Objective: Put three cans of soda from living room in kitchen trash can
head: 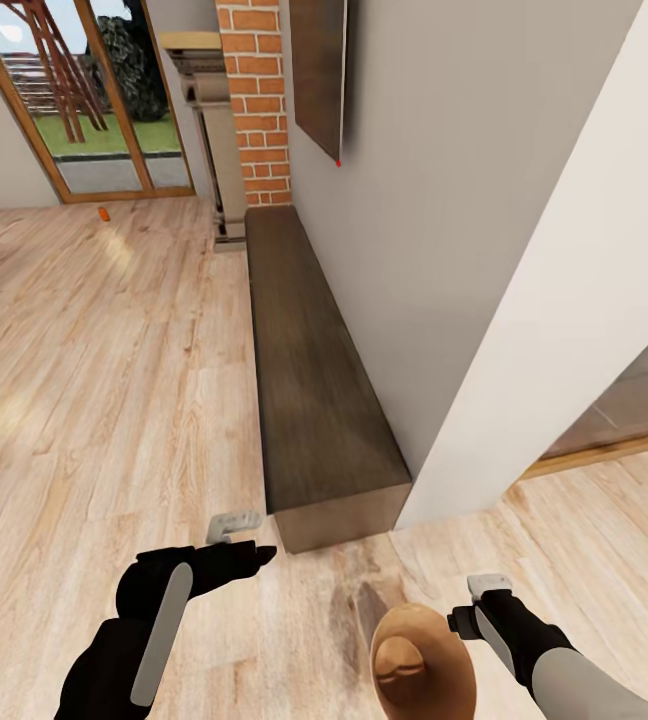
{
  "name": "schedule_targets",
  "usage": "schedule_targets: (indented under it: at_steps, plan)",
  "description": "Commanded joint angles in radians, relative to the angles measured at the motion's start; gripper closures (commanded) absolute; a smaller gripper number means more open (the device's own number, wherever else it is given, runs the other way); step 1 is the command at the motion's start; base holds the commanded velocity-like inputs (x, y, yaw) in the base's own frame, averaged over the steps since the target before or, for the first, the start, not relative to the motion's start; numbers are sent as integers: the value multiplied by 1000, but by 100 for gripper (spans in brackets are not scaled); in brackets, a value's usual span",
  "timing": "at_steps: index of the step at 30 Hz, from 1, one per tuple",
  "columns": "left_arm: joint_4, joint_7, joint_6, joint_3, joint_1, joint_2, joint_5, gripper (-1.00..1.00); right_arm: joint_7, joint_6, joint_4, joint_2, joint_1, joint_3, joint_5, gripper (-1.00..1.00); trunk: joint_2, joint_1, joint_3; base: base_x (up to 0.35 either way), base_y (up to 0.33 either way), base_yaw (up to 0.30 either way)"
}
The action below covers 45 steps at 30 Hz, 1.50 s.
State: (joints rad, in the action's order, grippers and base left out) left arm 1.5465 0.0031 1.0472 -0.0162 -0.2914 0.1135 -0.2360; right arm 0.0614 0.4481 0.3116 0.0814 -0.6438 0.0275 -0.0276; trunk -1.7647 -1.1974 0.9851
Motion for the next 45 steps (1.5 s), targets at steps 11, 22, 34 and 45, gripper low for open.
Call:
schedule_targets:
  at_steps: [11,22,34,45]
  plan:
    - [1,0,0,-1,0,0,0,-100,1,1,-2,1,1,0,2,-100,-77,-42,35,0,0,0]
    - [6,-1,0,-32,0,0,-1,-100,2,1,-4,4,1,-1,3,-100,-154,-84,69,0,0,0]
    - [18,-2,0,-49,3,-3,0,-100,2,-1,-5,25,1,-1,3,-100,-238,-130,107,0,0,0]
    - [21,-2,0,-51,3,-3,0,-100,2,-3,-6,29,1,-1,3,-100,-315,-173,141,0,0,0]
